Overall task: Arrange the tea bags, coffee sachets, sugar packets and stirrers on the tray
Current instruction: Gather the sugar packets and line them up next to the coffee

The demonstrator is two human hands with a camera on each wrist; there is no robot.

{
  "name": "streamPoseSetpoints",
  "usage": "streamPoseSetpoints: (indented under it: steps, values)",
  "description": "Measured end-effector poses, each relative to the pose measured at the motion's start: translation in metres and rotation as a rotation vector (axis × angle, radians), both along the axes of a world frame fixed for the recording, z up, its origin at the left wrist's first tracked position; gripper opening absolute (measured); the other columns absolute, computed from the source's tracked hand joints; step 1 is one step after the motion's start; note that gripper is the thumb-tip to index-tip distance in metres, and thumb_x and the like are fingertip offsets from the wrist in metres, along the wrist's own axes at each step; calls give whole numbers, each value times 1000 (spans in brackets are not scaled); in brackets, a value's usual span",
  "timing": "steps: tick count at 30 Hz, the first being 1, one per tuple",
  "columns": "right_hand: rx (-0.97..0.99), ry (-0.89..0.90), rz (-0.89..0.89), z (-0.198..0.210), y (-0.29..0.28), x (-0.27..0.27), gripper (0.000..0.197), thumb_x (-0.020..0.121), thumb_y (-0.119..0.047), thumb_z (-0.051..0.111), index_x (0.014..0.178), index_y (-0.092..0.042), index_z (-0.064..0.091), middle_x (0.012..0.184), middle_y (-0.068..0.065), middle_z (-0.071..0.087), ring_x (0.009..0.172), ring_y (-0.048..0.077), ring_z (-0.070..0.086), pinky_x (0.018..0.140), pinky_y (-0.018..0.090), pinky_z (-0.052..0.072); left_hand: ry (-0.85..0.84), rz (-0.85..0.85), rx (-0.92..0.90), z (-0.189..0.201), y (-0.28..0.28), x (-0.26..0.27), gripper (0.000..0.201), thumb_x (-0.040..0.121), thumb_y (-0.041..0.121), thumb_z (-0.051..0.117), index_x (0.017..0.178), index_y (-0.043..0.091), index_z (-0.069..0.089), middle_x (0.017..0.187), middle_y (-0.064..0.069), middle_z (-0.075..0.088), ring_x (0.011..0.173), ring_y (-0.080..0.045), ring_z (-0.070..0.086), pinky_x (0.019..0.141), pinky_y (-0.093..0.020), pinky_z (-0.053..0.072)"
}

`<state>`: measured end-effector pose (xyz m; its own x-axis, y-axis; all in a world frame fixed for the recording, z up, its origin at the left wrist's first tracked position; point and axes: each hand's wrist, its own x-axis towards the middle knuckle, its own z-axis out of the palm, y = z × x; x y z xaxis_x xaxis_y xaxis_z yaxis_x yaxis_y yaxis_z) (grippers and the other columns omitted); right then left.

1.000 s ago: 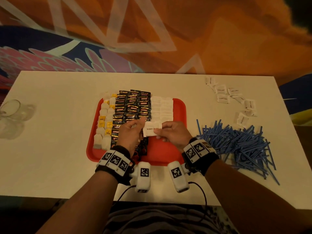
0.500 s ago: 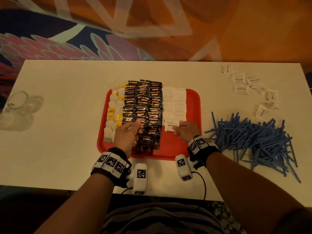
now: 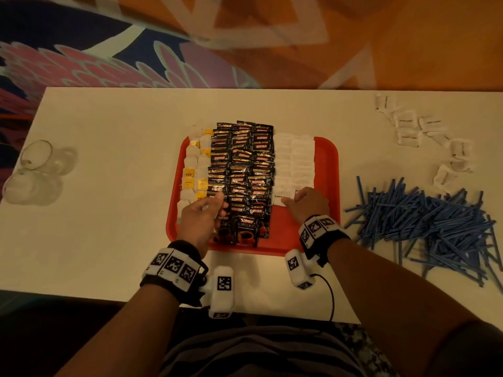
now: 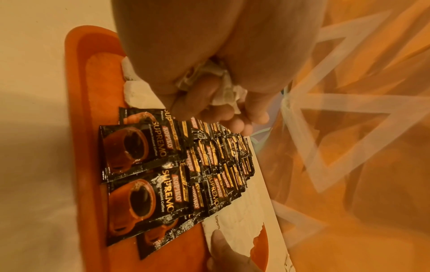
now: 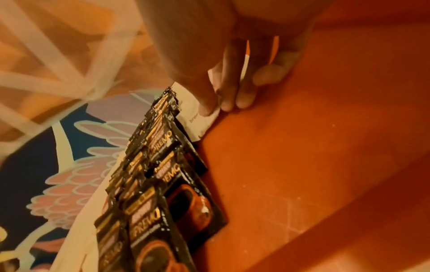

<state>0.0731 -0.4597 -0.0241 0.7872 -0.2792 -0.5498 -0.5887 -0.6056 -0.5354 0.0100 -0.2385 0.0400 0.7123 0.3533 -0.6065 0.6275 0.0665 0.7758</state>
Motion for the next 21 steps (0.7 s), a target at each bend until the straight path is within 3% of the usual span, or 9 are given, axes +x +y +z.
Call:
streamPoseSetpoints:
  steps: [5,8,11,16,21]
  values:
    - [-28,-144,119,-5,-2,-1,24,84,-31,72,89,-18,53,77,-6,55,65,9,50,53,22,36,4,4,-4,-1,0,1,33,95,44,63,83,14,71,66,5,61,53,-8,46,47,-23,34]
    - [10,-234,279,-11,-1,-1,12,87,-17,68,92,-22,57,79,-3,55,77,14,54,69,28,47,18,8,-6,-1,-1,1,34,95,45,61,84,14,70,66,6,61,53,-8,46,45,-23,33]
    - [23,-227,324,-16,-2,-3,15,88,-14,66,100,-23,63,88,-3,58,83,13,55,79,29,48,37,5,-57,-1,-4,1,34,98,44,58,86,14,69,69,4,60,55,-9,45,43,-22,32]
    - [147,-241,235,-2,-9,-3,18,87,-11,68,100,-24,64,82,-3,65,80,12,61,72,20,48,78,-9,-175,5,-17,7,40,102,46,48,92,12,66,72,2,61,50,-9,45,38,-19,30]
    - [323,-294,167,36,-12,-8,15,85,-15,72,95,-24,66,78,-8,65,71,4,62,59,13,46,52,-11,-354,14,-46,18,43,107,41,37,94,7,59,72,-9,63,42,-12,49,30,-15,22]
